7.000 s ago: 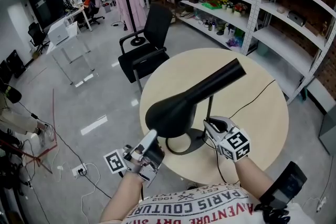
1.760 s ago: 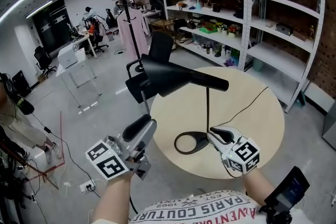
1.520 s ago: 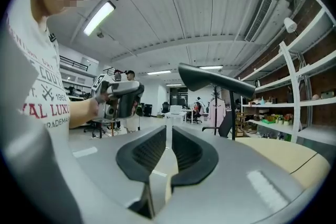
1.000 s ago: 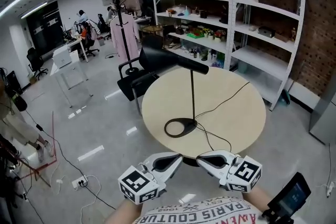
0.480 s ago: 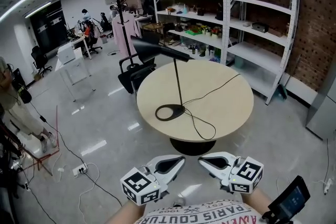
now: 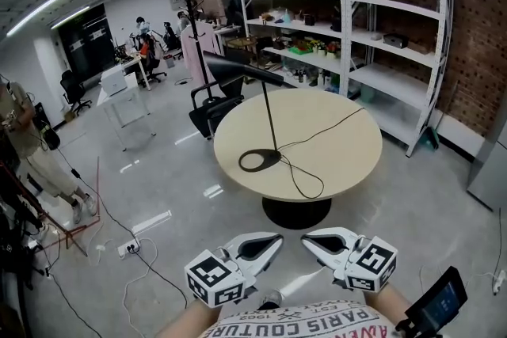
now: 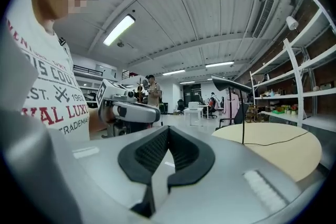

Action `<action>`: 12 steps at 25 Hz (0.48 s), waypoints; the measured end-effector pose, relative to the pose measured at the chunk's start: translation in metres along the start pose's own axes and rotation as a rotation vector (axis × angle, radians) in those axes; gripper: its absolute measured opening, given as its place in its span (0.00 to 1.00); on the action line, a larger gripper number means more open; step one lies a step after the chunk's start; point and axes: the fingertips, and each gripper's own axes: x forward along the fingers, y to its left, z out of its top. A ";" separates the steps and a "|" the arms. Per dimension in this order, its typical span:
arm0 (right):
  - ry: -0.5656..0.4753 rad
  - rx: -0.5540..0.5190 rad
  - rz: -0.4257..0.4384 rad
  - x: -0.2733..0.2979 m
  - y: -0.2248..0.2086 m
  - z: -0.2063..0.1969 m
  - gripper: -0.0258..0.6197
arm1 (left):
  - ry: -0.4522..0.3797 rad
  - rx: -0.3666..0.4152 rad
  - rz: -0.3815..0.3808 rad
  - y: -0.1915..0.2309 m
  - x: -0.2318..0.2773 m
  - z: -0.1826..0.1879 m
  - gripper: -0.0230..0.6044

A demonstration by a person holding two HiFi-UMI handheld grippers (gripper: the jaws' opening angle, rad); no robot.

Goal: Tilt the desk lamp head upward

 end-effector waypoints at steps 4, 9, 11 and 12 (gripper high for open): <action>0.000 0.008 0.003 -0.007 0.002 -0.001 0.05 | 0.000 0.003 0.005 -0.008 0.001 0.003 0.04; -0.011 0.020 -0.001 -0.012 0.003 -0.001 0.05 | -0.004 -0.010 0.009 -0.013 -0.001 0.001 0.04; -0.009 0.023 -0.003 -0.014 0.003 -0.002 0.05 | -0.006 -0.015 0.010 -0.015 -0.001 0.002 0.04; -0.008 0.024 -0.003 -0.015 0.004 -0.002 0.05 | -0.006 -0.015 0.010 -0.016 0.000 0.002 0.04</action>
